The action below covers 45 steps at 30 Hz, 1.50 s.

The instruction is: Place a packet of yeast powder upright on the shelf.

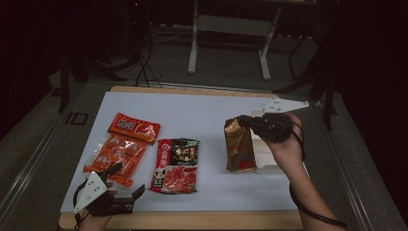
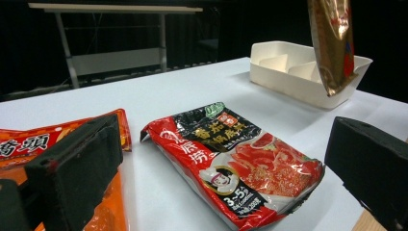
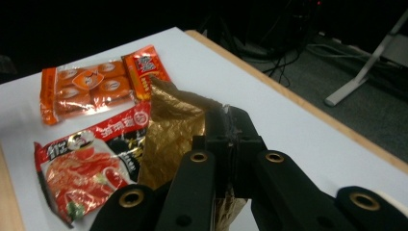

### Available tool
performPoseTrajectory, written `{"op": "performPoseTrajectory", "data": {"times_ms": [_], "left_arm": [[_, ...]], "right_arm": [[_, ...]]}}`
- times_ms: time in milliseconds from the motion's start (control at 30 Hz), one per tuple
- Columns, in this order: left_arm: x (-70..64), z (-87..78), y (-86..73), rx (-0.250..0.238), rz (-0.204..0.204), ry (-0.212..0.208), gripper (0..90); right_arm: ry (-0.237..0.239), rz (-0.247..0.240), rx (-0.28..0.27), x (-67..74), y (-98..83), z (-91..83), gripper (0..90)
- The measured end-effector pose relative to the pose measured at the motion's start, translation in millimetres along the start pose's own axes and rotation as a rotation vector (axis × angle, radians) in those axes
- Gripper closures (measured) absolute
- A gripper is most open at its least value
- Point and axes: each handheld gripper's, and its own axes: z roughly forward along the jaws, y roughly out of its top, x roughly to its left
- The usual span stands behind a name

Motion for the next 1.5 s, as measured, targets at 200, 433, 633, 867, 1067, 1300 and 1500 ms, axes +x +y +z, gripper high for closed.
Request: {"op": "performPoseTrajectory", "data": {"times_ms": [200, 433, 633, 867, 1067, 1300, 1500], "left_arm": [[0.1, 0.2, -0.3, 0.001, -0.001, -0.001, 0.3], [0.6, -0.4, -1.0, 0.004, -0.005, 0.002, 0.3], [0.2, -1.5, -1.3, 0.006, -0.003, 0.004, 0.3], [-0.3, -3.9, -1.6, 0.006, -0.003, 0.01, 0.3], [-1.0, -5.1, -3.0, 0.012, -0.004, 0.015, 0.3], [-1.5, -8.2, -4.8, 0.019, -0.005, 0.028, 0.3], [-2.2, -11.1, -5.7, 0.021, -0.007, 0.039, 0.3]], "right_arm": [[-0.043, -0.019, -0.041, -13.8, 8.9, -3.8, 89.0], [-0.085, -0.011, -0.067, -43.2, 17.0, -7.7, 89.0], [-0.13, -0.031, -0.078, -62.6, 23.0, -12.1, 89.0], [-0.184, -0.039, -0.103, -86.7, 27.3, -18.3, 88.9], [-0.196, -0.045, -0.118, -106.9, 29.5, -19.3, 89.0], [-0.216, -0.043, -0.122, -130.1, 27.5, -12.6, 88.7], [-0.23, -0.049, -0.158, -148.0, 19.4, -6.3, 88.5]]}}
